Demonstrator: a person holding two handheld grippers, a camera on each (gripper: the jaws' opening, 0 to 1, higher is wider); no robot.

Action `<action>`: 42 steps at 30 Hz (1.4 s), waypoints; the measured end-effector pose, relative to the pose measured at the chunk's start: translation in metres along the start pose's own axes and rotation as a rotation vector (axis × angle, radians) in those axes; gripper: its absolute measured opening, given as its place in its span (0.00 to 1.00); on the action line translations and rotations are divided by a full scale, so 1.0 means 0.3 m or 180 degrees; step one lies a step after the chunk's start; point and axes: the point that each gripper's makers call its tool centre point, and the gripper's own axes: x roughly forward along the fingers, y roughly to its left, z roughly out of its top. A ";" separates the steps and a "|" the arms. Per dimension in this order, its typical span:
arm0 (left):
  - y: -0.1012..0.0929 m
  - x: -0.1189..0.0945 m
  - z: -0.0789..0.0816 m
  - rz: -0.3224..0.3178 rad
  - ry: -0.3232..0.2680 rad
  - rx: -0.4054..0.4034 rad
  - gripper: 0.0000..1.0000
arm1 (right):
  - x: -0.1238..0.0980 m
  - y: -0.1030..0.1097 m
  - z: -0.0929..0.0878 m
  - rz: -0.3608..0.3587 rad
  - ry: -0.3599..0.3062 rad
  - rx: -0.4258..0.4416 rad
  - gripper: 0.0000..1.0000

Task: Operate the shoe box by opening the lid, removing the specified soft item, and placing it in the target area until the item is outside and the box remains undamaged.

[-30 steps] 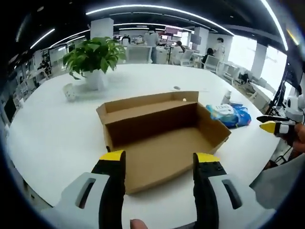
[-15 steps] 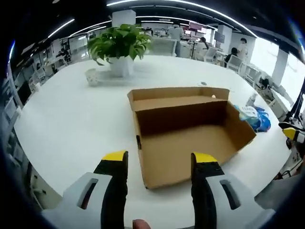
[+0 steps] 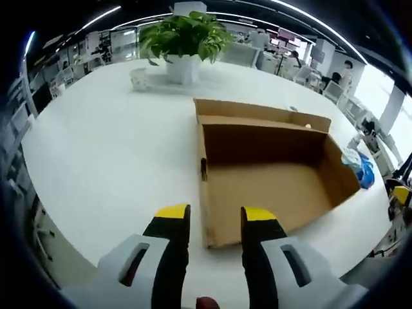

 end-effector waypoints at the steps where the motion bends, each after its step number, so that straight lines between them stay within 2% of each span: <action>1: 0.008 0.003 -0.003 0.0018 0.0009 -0.0030 0.26 | 0.000 -0.001 -0.002 -0.0005 0.0007 0.0008 0.52; 7: 0.026 0.014 -0.014 0.0073 0.0010 -0.0122 0.10 | 0.003 0.002 -0.012 0.0002 0.0041 0.0003 0.51; 10: 0.016 0.019 -0.026 0.0073 0.0016 -0.0137 0.07 | 0.007 0.013 -0.021 0.0029 0.0085 -0.0008 0.49; 14: 0.015 0.025 -0.026 0.0175 0.0089 0.0062 0.06 | 0.015 0.030 -0.039 0.0075 0.0144 -0.0027 0.48; 28: 0.027 0.033 -0.028 0.0250 0.0043 0.0062 0.04 | 0.081 0.065 -0.100 0.0236 0.0392 -0.0092 0.47; 34: 0.025 0.033 -0.028 0.0282 0.0047 0.0095 0.03 | 0.125 0.072 -0.052 0.0252 0.0364 -0.0051 0.46; 37: 0.029 0.035 -0.029 0.0250 0.0031 -0.0012 0.04 | 0.162 0.069 -0.014 0.0264 0.0333 -0.0041 0.45; 42: 0.026 0.033 -0.029 0.0280 0.0034 0.0038 0.03 | 0.229 0.057 0.054 0.0231 0.0300 -0.0071 0.44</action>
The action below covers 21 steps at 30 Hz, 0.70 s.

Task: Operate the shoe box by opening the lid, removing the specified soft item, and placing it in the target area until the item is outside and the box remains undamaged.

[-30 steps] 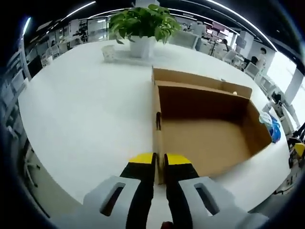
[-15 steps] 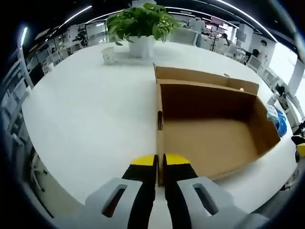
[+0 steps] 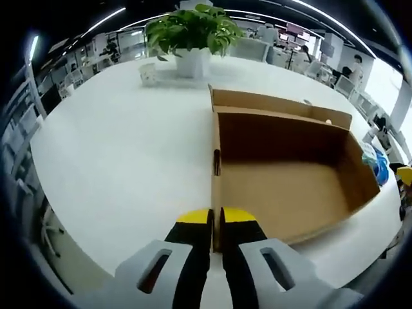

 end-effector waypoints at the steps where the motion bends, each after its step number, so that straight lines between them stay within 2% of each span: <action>1: 0.000 -0.001 0.000 0.0005 0.0002 0.0006 0.03 | 0.015 -0.006 0.020 -0.0018 -0.0012 0.0006 0.44; 11: 0.001 0.001 0.000 0.0044 0.0002 0.0027 0.03 | 0.185 -0.056 0.191 -0.0093 -0.0106 0.0070 0.43; 21: 0.002 0.003 0.000 0.0043 0.0000 -0.0001 0.03 | 0.325 -0.096 0.287 -0.0147 -0.0097 0.0071 0.38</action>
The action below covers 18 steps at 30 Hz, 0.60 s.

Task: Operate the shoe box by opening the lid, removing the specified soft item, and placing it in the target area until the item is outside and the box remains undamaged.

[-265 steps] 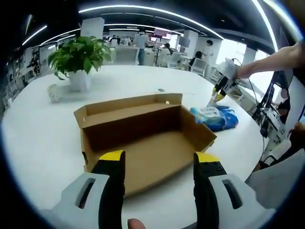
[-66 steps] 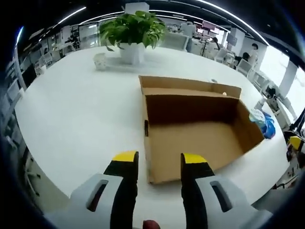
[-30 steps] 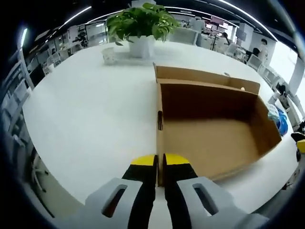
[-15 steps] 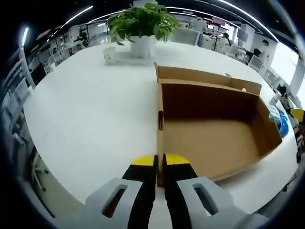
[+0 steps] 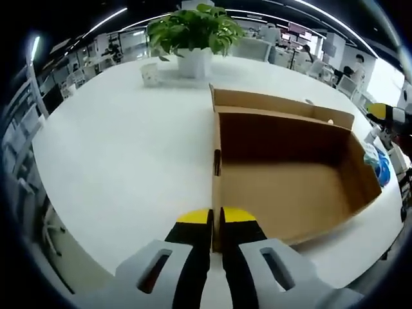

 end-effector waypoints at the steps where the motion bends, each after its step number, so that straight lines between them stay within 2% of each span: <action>1: 0.000 0.001 0.000 0.0000 0.0000 -0.0004 0.03 | 0.009 -0.002 0.004 -0.0004 0.0008 0.0000 0.38; 11: 0.001 0.002 -0.001 -0.0003 -0.0007 -0.0044 0.04 | 0.111 -0.009 0.030 -0.0059 0.0148 0.0024 0.36; 18: 0.001 0.004 -0.001 -0.0009 -0.0010 -0.0069 0.04 | 0.193 -0.026 0.049 -0.0122 0.0295 -0.0113 0.33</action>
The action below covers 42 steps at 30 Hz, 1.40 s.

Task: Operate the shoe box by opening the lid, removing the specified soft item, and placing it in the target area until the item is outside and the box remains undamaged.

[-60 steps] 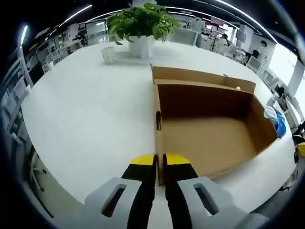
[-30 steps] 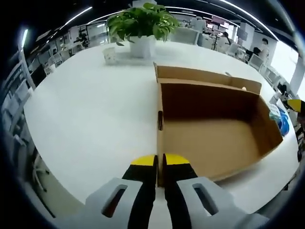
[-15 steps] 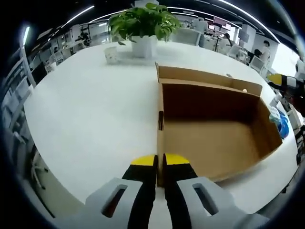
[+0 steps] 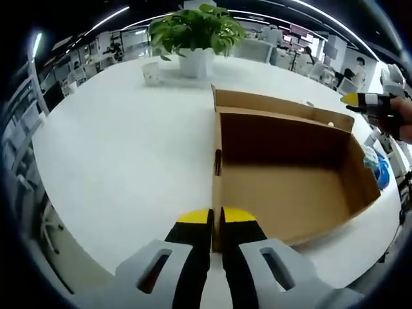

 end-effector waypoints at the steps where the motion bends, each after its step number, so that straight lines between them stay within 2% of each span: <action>1: 0.000 0.000 0.000 0.0000 0.0000 0.0001 0.04 | 0.015 -0.002 0.002 -0.0008 0.0028 -0.0025 0.32; 6: 0.000 -0.001 0.000 -0.0005 -0.0001 -0.0003 0.04 | 0.089 -0.038 -0.002 -0.0055 0.0157 -0.0041 0.29; 11: 0.000 -0.001 -0.001 -0.0021 -0.0003 -0.0025 0.04 | 0.143 -0.046 -0.041 -0.0079 0.0406 -0.0252 0.24; 13: -0.001 -0.002 0.000 -0.0015 0.0000 -0.0011 0.04 | 0.161 -0.046 -0.044 -0.0073 0.0433 -0.0267 0.23; 18: -0.001 -0.001 0.000 -0.0013 0.0002 -0.0004 0.04 | 0.235 -0.104 -0.063 -0.0142 0.0582 -0.0234 0.19; 21: 0.000 -0.001 0.000 -0.0019 0.0005 -0.0024 0.04 | 0.271 -0.139 -0.084 -0.0260 0.0657 -0.0318 0.15; 23: -0.001 0.000 0.000 -0.0022 0.0005 -0.0017 0.04 | 0.290 -0.135 -0.095 -0.0253 0.0704 -0.0276 0.15; 29: -0.001 0.000 0.000 -0.0018 0.0007 0.0008 0.04 | 0.317 -0.126 -0.129 -0.0294 0.0879 -0.0375 0.06; 33: -0.001 0.001 0.000 -0.0020 0.0007 0.0009 0.04 | 0.304 -0.129 -0.139 -0.0373 0.0908 -0.0301 0.03; 42: -0.002 -0.001 -0.002 -0.0022 0.0008 0.0013 0.04 | 0.275 -0.125 -0.090 -0.0379 0.0795 -0.0354 0.00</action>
